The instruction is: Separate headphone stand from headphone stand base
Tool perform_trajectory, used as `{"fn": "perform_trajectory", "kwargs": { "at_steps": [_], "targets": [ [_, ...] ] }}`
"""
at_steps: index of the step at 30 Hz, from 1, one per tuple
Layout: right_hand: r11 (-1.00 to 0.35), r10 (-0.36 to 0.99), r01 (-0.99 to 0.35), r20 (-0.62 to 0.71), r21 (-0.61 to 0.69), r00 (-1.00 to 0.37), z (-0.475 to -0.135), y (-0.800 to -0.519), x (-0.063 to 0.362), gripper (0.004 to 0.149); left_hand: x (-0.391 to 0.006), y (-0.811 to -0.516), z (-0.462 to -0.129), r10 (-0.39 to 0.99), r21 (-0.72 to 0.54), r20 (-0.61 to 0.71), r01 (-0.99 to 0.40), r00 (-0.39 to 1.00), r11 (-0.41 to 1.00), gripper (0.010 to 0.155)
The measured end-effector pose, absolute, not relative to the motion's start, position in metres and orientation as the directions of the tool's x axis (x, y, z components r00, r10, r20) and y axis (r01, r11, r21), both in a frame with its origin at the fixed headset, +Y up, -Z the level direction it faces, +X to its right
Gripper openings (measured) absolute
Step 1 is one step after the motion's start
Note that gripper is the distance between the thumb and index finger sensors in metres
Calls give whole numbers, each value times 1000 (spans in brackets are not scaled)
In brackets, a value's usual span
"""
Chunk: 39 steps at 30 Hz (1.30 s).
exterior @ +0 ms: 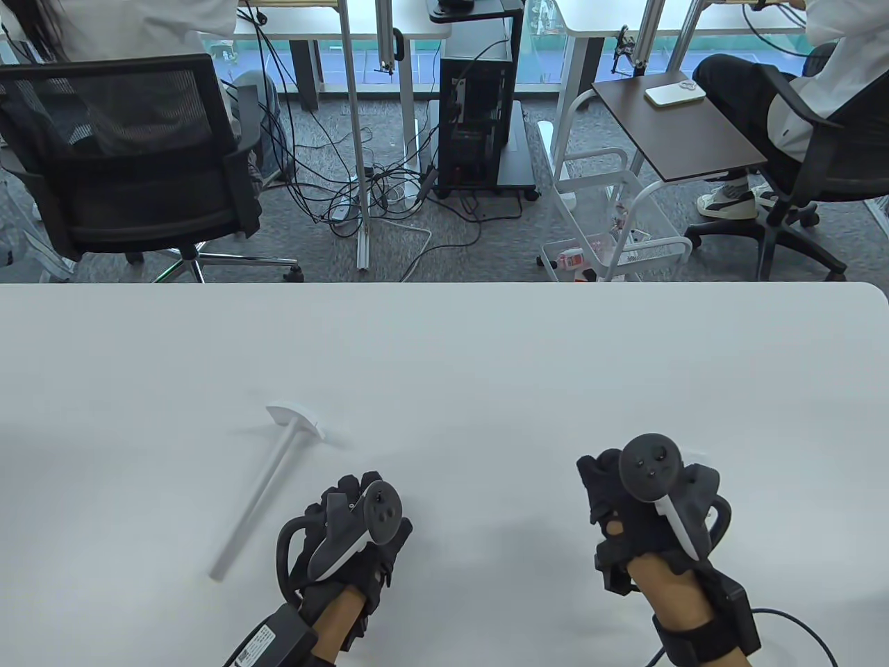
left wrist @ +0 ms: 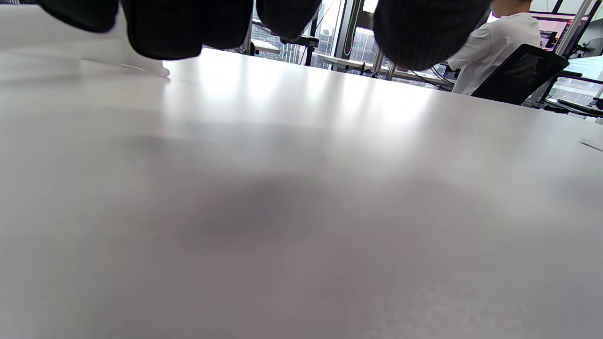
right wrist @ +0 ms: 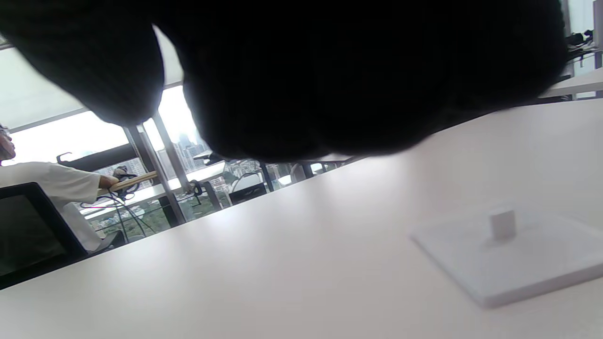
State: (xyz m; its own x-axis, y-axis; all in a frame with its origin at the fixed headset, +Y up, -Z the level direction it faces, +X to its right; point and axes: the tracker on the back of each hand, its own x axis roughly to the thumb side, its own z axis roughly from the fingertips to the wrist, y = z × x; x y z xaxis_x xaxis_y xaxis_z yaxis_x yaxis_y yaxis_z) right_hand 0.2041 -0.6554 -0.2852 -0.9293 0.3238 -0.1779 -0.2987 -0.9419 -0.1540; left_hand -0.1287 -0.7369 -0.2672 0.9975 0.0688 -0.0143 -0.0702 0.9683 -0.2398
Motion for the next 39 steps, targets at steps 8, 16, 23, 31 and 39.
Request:
{"fn": "perform_trajectory", "kwargs": {
  "at_steps": [8, 16, 23, 31, 39],
  "targets": [
    [-944, 262, -266, 51, -195, -964, -276, -670, 158, 44, -123, -731, -266, 87, -207, 7, -84, 996, 975, 82],
    [-976, 168, -180, 103, -120, -980, -286, -699, 137, 56, -125, -732, -268, 77, -188, 5, -75, 997, 979, 84],
    [-993, 115, -115, 125, 11, -985, -292, -722, 136, 91, -130, -746, -274, 108, -290, 20, -98, 994, 952, 95],
    [-985, 123, -114, 61, 130, -991, -301, -735, 152, 106, -132, -754, -279, 91, -380, 29, -73, 995, 922, 105],
    [-972, 109, -103, 18, 210, -994, -304, -740, 163, 112, -125, -752, -279, 66, -380, 68, -36, 995, 924, 107]
  ]
}}
